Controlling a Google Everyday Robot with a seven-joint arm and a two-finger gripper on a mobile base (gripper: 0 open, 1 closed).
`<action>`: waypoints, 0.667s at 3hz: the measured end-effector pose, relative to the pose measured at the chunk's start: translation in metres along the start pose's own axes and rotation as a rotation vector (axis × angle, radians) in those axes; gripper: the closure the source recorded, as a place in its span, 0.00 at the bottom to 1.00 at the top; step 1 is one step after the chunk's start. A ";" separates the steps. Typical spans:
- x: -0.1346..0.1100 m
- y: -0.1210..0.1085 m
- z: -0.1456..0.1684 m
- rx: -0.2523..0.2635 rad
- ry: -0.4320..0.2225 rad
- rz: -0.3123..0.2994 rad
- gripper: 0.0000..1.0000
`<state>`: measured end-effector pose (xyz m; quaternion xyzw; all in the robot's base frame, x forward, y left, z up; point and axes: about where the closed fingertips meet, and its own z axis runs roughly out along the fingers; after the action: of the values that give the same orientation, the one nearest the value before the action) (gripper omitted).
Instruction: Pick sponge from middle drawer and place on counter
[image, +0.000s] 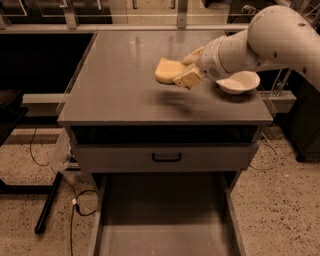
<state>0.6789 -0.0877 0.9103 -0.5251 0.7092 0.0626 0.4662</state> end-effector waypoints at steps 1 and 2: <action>0.023 0.004 0.018 0.019 0.028 0.054 1.00; 0.034 0.015 0.039 0.010 0.023 0.089 1.00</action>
Offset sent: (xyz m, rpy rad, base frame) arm 0.0141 0.0136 -0.0810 0.0669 0.0814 -0.0828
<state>0.6893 -0.0824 0.8576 -0.4914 0.7375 0.0739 0.4573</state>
